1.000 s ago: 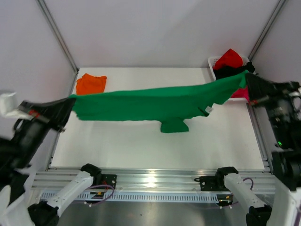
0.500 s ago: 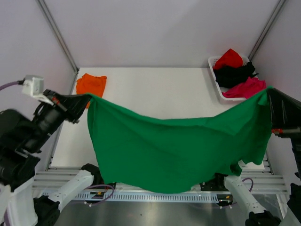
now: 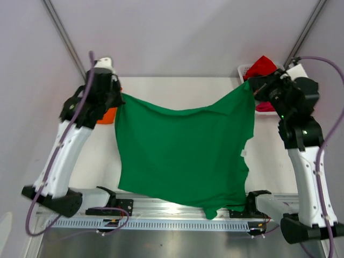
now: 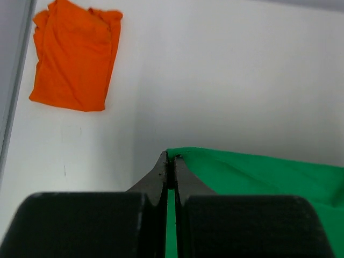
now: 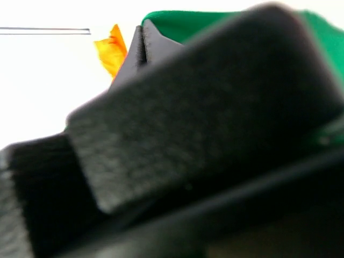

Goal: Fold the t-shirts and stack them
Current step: Flatten the tshirt out

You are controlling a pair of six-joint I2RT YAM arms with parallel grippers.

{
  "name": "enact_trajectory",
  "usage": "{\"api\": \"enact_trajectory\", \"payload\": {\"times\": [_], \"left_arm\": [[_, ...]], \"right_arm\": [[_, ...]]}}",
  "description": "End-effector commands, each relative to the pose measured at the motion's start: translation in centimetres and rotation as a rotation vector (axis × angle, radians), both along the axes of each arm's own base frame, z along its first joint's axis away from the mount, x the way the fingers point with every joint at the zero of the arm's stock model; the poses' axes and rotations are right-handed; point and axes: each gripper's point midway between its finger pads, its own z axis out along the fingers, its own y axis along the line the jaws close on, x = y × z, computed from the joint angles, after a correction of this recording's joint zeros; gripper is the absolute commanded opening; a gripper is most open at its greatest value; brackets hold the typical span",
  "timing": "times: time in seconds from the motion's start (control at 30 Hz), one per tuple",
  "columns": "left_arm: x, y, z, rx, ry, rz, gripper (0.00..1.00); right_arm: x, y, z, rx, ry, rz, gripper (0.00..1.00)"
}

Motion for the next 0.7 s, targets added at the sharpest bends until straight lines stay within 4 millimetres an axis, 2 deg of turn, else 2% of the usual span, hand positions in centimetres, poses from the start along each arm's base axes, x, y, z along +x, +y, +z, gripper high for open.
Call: {"api": "enact_trajectory", "payload": {"times": [0.0,0.03,0.07,0.13,0.17,0.2,0.23,0.27,0.3,0.33,0.37,0.4,0.43,0.47,0.53,0.67], "left_arm": [[4.8,-0.1,-5.9,0.134,0.141,0.051,0.01],[5.9,-0.6,-7.7,0.149,0.185,0.05,0.01],[7.7,-1.3,-11.4,0.181,0.273,0.051,0.01],[9.6,-2.8,-14.6,0.161,0.33,0.041,0.01],[10.4,-3.4,-16.2,0.161,0.361,0.029,0.01],[11.8,-4.3,-18.7,0.157,0.395,0.028,0.06],[12.3,-5.1,-19.8,0.137,0.414,0.006,0.25],[12.8,-5.7,-20.8,0.126,0.427,-0.008,0.63],[13.5,-6.3,-22.4,0.12,0.452,-0.017,0.94],[14.0,-7.0,-23.1,0.103,0.451,-0.034,0.98],[14.4,-7.2,-23.7,0.101,0.452,-0.037,0.99],[14.6,-7.4,-24.2,0.1,0.46,-0.038,0.99],[14.7,-7.5,-25.1,0.112,0.479,-0.034,0.99],[14.6,-7.5,-25.4,0.116,0.484,-0.027,1.0],[13.8,-7.5,-25.8,0.121,0.495,-0.031,0.99],[13.2,-7.2,-24.4,0.112,0.452,-0.029,1.0]], "right_arm": [[2.0,-0.6,-0.1,-0.024,-0.033,-0.041,0.0],[2.7,-0.6,-1.0,-0.031,-0.014,-0.044,0.0],[3.9,-0.5,-3.0,-0.041,0.033,-0.043,0.0],[4.8,-0.4,-4.6,-0.055,0.054,-0.039,0.0],[5.4,-0.3,-6.5,-0.061,0.09,-0.035,0.0],[5.7,-0.3,-7.1,-0.066,0.094,-0.039,0.0],[5.9,-0.3,-7.8,-0.074,0.106,-0.035,0.0],[6.2,-0.3,-9.4,-0.085,0.14,-0.033,0.0],[6.3,-0.3,-10.1,-0.092,0.151,-0.031,0.04],[6.5,-0.4,-10.7,-0.109,0.16,-0.035,0.24],[6.5,-0.7,-12.1,-0.116,0.186,-0.047,0.39],[6.5,-0.9,-12.3,-0.119,0.174,-0.06,0.5],[6.6,-1.4,-12.8,-0.13,0.175,-0.088,0.52],[6.5,-1.5,-13.2,-0.13,0.177,-0.095,0.57],[6.5,-2.3,-14.5,-0.146,0.19,-0.132,0.59],[6.4,-2.2,-15.7,-0.148,0.193,-0.128,0.6]]}}
